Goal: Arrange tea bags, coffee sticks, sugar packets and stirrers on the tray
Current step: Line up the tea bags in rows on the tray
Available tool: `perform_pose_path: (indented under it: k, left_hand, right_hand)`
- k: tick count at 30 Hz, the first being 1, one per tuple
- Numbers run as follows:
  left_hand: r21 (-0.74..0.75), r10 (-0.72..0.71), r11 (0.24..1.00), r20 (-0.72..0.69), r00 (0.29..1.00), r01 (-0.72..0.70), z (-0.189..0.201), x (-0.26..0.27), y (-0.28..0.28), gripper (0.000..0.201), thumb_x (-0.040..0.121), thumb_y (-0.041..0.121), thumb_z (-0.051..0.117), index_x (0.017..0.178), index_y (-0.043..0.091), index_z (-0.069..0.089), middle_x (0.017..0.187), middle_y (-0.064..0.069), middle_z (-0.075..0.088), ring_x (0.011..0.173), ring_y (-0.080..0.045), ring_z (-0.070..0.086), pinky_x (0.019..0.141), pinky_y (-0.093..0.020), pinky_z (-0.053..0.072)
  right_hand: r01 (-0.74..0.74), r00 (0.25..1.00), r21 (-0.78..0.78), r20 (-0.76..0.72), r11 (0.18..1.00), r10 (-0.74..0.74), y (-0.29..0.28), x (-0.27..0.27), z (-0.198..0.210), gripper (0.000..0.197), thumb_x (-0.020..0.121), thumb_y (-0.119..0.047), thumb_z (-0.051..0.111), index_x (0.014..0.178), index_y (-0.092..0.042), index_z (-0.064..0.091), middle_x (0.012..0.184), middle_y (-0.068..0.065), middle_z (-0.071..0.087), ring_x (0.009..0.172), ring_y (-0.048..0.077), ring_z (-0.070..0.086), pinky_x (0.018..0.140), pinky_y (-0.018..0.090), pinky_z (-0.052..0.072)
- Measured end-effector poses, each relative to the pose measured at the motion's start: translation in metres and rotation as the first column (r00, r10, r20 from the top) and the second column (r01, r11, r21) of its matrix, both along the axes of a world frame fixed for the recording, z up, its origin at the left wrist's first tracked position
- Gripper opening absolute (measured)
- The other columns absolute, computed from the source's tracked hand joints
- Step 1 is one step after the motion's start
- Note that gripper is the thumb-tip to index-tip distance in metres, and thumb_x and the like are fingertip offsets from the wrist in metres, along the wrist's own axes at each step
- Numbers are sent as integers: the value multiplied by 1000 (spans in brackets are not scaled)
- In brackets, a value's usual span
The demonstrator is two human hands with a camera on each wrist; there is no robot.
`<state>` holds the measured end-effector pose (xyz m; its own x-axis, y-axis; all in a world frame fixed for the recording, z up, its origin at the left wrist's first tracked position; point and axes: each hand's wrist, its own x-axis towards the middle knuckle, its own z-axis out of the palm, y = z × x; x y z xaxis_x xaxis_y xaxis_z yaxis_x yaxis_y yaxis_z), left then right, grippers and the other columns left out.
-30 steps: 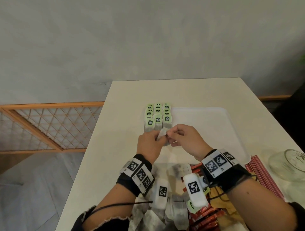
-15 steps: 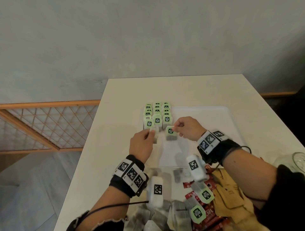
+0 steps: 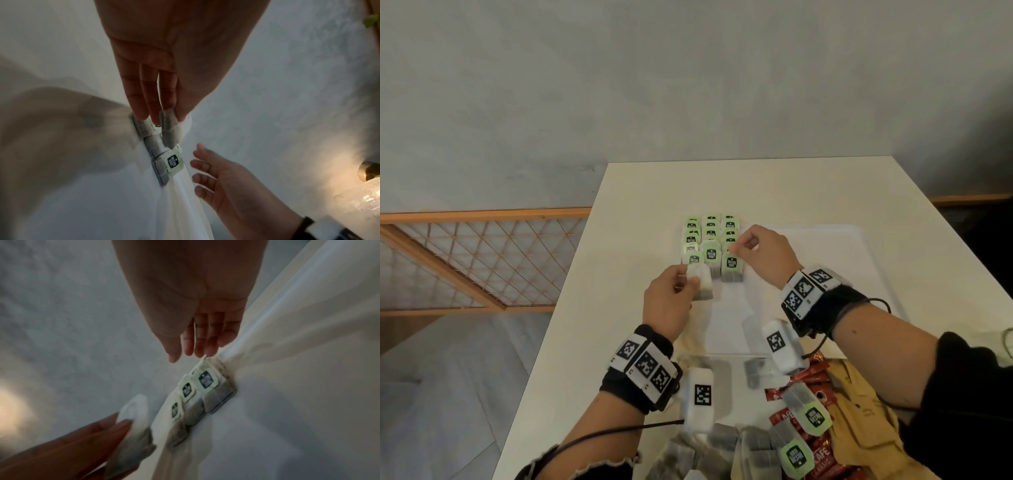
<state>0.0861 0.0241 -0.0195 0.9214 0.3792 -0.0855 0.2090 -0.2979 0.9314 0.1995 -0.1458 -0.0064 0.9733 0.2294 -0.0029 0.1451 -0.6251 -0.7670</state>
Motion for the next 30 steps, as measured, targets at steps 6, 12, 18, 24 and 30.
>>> perform_pose_path:
  k: [6, 12, 18, 24, 30]
  left_hand:
    - [23, -29, 999, 54, 998, 28, 11, 4, -11, 17, 87, 23, 70, 100, 33, 63, 75, 3, 70, 72, -16, 64, 80, -47, 56]
    - [355, -27, 935, 11, 1000, 21, 24, 0, -20, 31, 85, 45, 68, 110, 32, 58, 108, 15, 60, 99, -10, 57, 83, -35, 51]
    - [386, -123, 912, -71, 990, 141, 30, 1, -30, 21, 87, 46, 65, 93, 27, 58, 83, 11, 61, 77, -12, 59, 67, -28, 47]
    - [275, -115, 954, -41, 993, 122, 17, 5, -16, 35, 91, 27, 63, 62, 12, 50, 59, 1, 47, 58, -17, 39, 55, -28, 31]
    - [395, -114, 901, -185, 976, 180, 12, 12, -2, 9, 85, 24, 65, 93, 26, 69, 94, 11, 69, 89, -13, 63, 82, -35, 54]
  right_hand:
    - [-242, 961, 141, -100, 960, 257, 8, -28, 25, 25, 87, -38, 68, 82, -13, 68, 78, 4, 68, 63, 9, 58, 68, 26, 49]
    - [-127, 990, 112, -43, 986, 133, 11, -38, 30, 19, 90, -23, 63, 80, -7, 62, 75, 6, 69, 71, 19, 64, 68, 29, 49]
    - [-210, 975, 110, -48, 972, 216, 18, -47, 33, 23, 94, -27, 58, 81, -8, 56, 76, 4, 68, 70, 18, 62, 66, 30, 51]
    - [-261, 948, 126, -152, 957, 279, 7, -44, 22, 19, 92, -29, 63, 104, -18, 53, 85, 6, 62, 70, 17, 61, 73, 35, 52]
    - [-323, 937, -61, -163, 944, 310, 9, -33, 4, 13, 94, -23, 61, 83, -22, 53, 81, -2, 60, 66, 14, 60, 60, 21, 44]
